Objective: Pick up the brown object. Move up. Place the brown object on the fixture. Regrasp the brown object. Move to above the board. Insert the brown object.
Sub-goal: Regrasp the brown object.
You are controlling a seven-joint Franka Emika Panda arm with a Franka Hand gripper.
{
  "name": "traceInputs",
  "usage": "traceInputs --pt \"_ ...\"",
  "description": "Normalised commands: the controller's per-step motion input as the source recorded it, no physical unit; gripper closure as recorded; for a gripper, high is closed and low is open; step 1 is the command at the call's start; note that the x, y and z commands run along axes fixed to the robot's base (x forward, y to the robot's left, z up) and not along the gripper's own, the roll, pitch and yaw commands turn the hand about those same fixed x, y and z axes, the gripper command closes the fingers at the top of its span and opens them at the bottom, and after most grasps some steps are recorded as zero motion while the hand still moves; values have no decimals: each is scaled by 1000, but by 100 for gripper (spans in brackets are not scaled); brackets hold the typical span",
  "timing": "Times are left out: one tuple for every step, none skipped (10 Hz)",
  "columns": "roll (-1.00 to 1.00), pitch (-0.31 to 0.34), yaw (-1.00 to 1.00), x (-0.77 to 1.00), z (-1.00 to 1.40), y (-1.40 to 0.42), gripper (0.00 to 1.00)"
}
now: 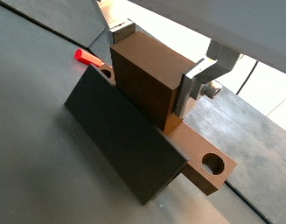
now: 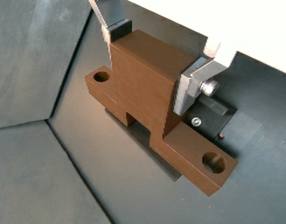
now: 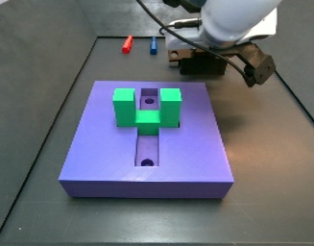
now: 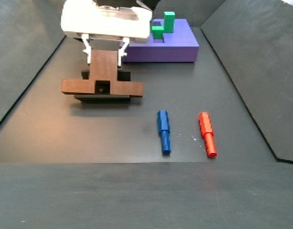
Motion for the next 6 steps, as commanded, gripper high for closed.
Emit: traceInputs --pt "0 0 0 0 0 0 100" --pt "0 0 0 0 0 0 100" --pt "0 0 0 0 0 0 100" --pt "0 0 0 0 0 0 100" --pt "0 0 0 0 0 0 100" --pt "0 0 0 0 0 0 100"
